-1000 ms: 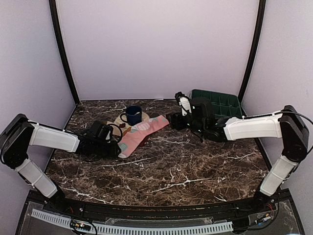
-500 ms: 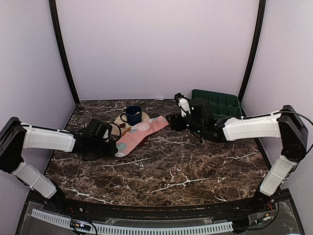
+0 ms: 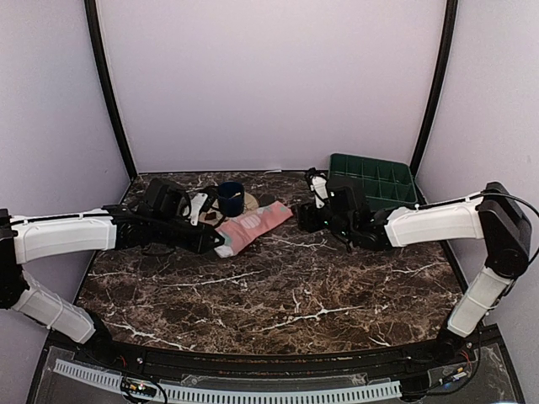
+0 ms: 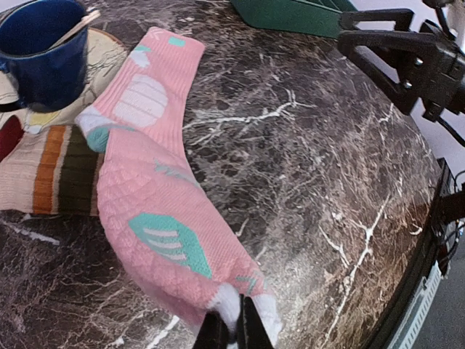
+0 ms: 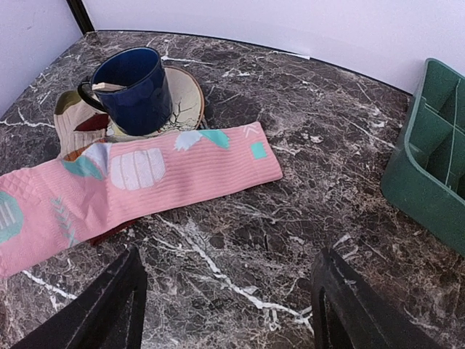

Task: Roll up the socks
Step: Pick up the sock from the center of the board, then fold the sock at the center of the board.

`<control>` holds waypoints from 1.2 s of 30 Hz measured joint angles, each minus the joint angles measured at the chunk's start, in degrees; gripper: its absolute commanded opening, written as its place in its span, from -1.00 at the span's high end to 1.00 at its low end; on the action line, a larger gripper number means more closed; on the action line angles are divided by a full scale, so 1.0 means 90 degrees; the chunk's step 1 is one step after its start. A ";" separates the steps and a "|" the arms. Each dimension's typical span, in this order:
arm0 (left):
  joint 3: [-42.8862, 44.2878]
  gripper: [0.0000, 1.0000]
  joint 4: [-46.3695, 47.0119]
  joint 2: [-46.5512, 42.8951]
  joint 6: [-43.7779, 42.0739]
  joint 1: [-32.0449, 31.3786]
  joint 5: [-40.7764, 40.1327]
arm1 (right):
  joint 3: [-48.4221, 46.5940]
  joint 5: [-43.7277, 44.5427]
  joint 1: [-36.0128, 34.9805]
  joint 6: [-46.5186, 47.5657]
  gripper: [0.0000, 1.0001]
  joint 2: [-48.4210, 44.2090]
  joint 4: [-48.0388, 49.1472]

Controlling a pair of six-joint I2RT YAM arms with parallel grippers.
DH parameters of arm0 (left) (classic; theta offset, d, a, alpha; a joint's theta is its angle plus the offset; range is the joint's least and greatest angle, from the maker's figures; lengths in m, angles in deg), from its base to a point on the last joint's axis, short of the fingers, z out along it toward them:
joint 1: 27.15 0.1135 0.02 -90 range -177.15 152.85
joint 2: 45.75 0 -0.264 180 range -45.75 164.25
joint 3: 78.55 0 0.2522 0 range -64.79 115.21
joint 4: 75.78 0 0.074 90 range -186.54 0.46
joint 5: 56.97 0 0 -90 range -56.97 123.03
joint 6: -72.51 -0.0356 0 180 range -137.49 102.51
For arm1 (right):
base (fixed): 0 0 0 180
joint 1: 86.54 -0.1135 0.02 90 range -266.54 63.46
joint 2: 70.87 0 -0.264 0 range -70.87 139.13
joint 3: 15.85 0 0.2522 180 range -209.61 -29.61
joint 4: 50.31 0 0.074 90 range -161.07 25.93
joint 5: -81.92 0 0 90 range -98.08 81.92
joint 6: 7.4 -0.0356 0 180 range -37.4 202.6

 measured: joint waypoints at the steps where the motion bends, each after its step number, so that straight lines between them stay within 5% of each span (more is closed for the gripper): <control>1: 0.0056 1.00 -0.0061 0.0000 -0.0095 -0.0041 0.0109 | 0.0049 0.0022 -0.0002 -0.0012 -0.42 -0.0024 -0.0017; 26: 0.0857 1.00 -0.0177 0.0828 -0.1253 -0.1047 0.3495 | 0.1841 0.0257 -0.0017 -0.2047 -0.38 -0.1440 -0.0512; 36: -0.0017 1.00 -0.0090 0.0517 -0.1377 -0.1141 0.2725 | 0.1739 0.0226 -0.0017 -0.2885 -0.44 -0.0906 -0.1166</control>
